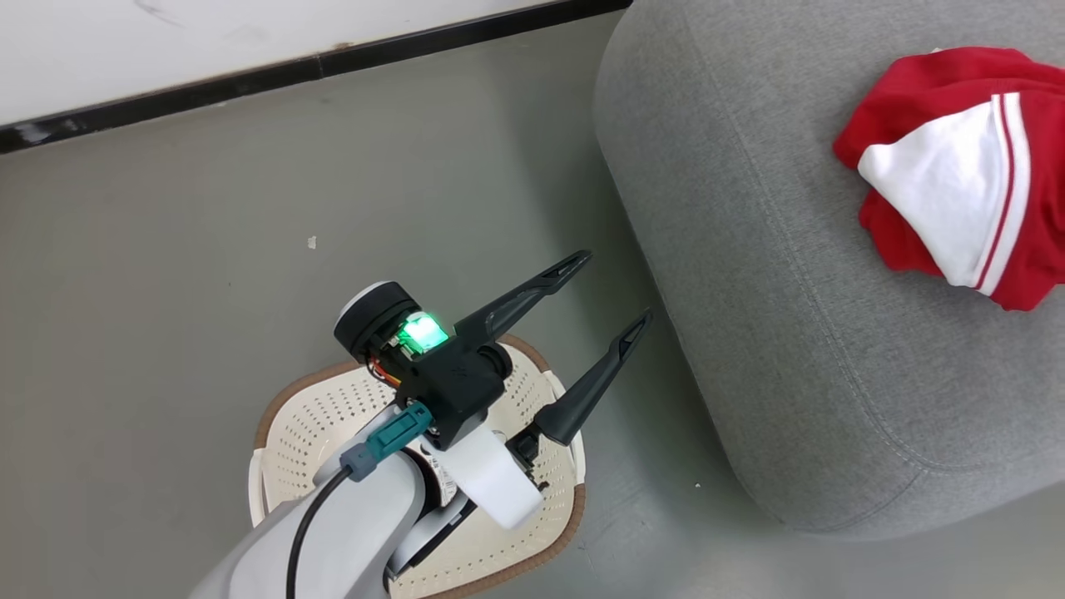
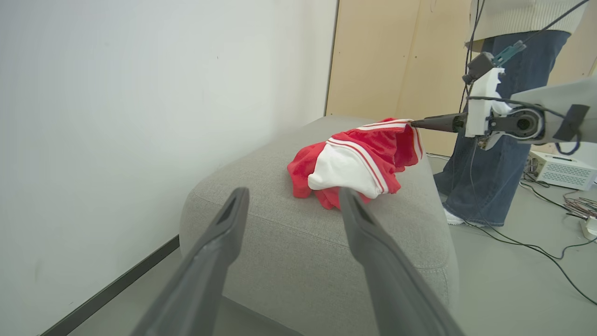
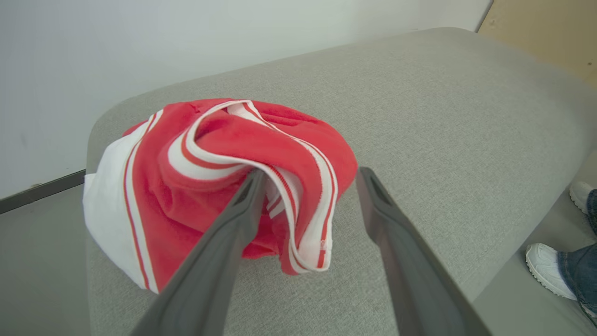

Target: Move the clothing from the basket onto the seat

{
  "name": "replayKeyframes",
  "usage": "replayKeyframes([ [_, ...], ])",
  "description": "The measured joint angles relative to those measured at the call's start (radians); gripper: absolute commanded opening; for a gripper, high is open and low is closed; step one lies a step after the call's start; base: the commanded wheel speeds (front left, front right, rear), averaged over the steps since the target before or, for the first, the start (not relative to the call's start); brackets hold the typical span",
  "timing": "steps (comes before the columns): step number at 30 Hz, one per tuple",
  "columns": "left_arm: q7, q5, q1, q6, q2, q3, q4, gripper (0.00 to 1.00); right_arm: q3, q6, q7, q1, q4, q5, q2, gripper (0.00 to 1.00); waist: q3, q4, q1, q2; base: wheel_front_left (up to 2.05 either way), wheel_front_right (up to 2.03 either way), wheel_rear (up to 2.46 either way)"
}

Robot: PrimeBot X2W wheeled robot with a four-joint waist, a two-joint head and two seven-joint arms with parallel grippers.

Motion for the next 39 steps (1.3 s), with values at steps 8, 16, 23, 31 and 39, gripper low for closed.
replayKeyframes([
  [8, -0.026, -0.007, 0.006, 0.0, 0.007, 0.016, 0.012, 1.0, 0.031, 0.0, -0.001, 0.009, -0.12, 0.023, -0.058, 1.0, -0.032, -0.027, 0.0, 0.0, 0.0, 0.0, 0.0],
  [16, -0.054, -0.009, 0.039, 0.019, 0.023, 0.049, 0.031, 1.0, 0.074, 0.0, -0.011, 0.008, -0.234, 0.03, -0.063, 1.0, -0.069, -0.033, 0.0, 0.0, 0.0, 0.0, 0.0],
  [23, -0.076, -0.033, 0.084, 0.055, 0.029, 0.092, 0.042, 1.0, 0.135, 0.0, -0.032, 0.001, -0.346, 0.008, -0.059, 1.0, -0.108, -0.014, 0.0, 0.0, 0.0, 0.0, 0.0],
  [31, -0.098, -0.053, 0.153, 0.108, 0.034, 0.154, 0.051, 1.0, 0.212, 0.0, -0.032, -0.002, -0.436, -0.055, 0.012, 1.0, -0.151, 0.03, 0.0, 0.0, 0.0, 0.0, 0.0],
  [39, -0.115, -0.062, 0.233, 0.173, 0.058, 0.241, 0.053, 1.0, 0.27, 0.0, -0.042, -0.002, -0.461, -0.106, 0.096, 1.0, -0.195, 0.096, 0.0, 0.0, 0.0, 0.0, 0.0],
])
